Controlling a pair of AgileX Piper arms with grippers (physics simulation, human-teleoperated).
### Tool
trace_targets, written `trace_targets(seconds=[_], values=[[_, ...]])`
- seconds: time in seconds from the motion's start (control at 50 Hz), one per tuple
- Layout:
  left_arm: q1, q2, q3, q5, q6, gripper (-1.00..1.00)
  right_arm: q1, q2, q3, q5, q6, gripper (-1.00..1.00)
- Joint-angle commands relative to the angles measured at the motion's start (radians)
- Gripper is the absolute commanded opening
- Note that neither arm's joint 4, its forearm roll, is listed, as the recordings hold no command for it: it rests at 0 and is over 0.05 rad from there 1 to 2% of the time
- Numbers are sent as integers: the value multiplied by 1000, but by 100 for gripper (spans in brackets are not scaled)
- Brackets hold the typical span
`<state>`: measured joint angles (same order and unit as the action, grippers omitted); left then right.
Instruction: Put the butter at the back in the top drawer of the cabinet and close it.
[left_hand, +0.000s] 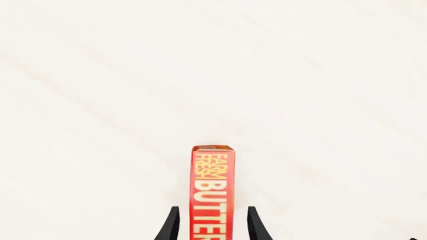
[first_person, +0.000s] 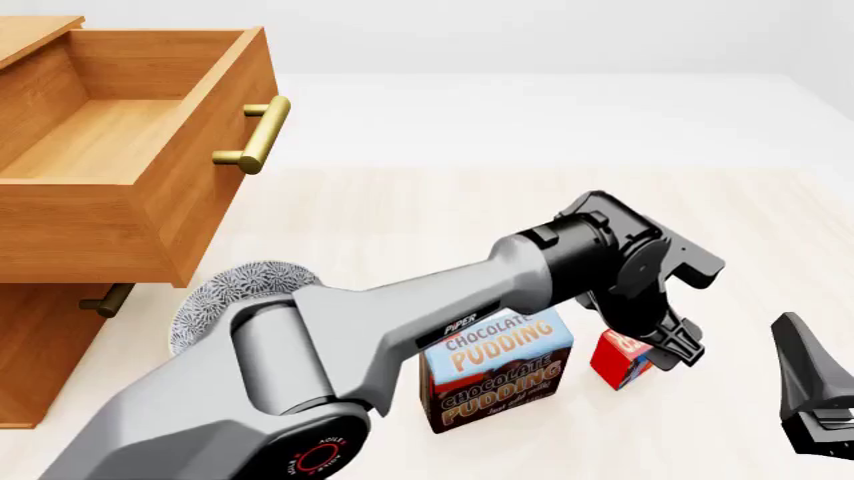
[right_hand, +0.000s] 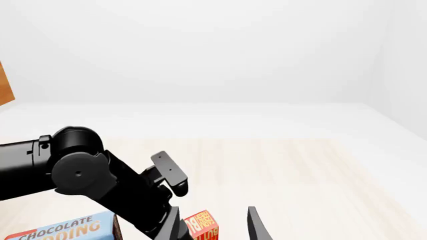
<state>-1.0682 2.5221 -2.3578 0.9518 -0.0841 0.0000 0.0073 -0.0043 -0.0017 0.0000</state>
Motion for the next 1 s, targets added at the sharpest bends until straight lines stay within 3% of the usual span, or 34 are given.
trace_targets(seconds=[0.02, 1.0], values=[[0, 12, -8, 0, -6, 100, 0, 0, 0, 0, 0, 100], [-11, 68, -28, -15, -56, 100, 0, 0, 0, 0, 0, 100]])
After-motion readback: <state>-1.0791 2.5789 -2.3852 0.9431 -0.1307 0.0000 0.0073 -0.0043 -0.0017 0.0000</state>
